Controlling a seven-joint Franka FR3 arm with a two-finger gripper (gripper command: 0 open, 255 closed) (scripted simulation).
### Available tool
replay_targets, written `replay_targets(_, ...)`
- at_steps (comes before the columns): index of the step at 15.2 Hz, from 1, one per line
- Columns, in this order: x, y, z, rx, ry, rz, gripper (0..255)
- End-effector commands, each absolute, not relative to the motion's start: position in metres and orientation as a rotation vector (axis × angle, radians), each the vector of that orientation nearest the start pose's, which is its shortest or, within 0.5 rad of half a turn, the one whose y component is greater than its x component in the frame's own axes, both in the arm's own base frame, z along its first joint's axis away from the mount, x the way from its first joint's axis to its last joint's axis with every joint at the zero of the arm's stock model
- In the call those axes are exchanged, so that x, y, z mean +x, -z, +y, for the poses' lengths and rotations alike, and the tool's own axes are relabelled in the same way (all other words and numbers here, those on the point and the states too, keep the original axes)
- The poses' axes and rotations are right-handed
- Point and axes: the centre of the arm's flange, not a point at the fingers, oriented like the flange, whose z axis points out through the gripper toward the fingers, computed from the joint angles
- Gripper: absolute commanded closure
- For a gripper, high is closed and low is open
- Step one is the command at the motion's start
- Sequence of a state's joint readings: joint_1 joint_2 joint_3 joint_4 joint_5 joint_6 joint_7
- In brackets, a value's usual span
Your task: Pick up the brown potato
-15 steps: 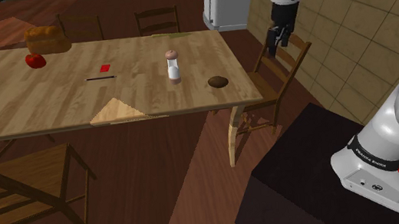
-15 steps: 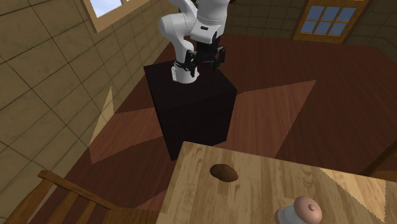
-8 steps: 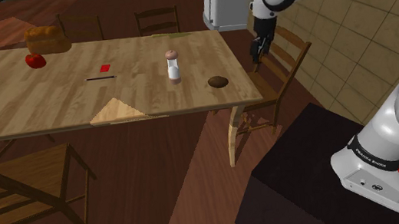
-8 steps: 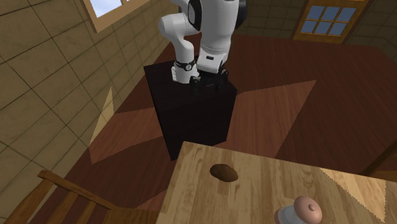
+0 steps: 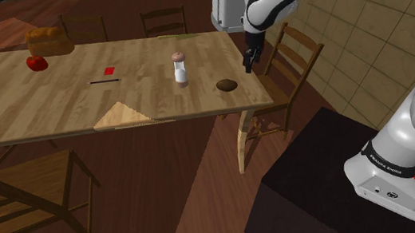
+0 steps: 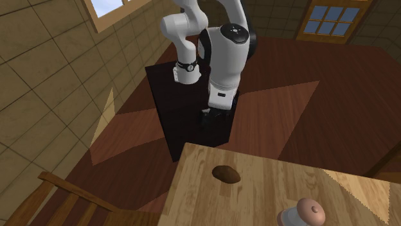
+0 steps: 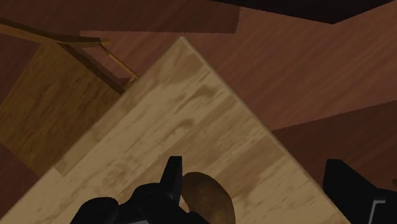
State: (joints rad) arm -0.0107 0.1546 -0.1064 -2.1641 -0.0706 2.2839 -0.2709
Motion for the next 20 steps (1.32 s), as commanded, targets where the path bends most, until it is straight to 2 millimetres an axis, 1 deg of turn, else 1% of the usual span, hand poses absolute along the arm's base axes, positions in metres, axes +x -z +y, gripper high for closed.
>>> replay_targets(1,0.568,-0.303,-0.066,-3.181,-0.065,-0.362,0)
replay_targets(7,0.628,-0.255,-0.066,-3.166,-0.035,-0.475,0)
replay_targets(14,0.697,-0.201,-0.061,-3.143,-0.002,-0.603,0)
replay_targets(20,0.697,-0.169,-0.061,-3.143,-0.002,-0.603,0)
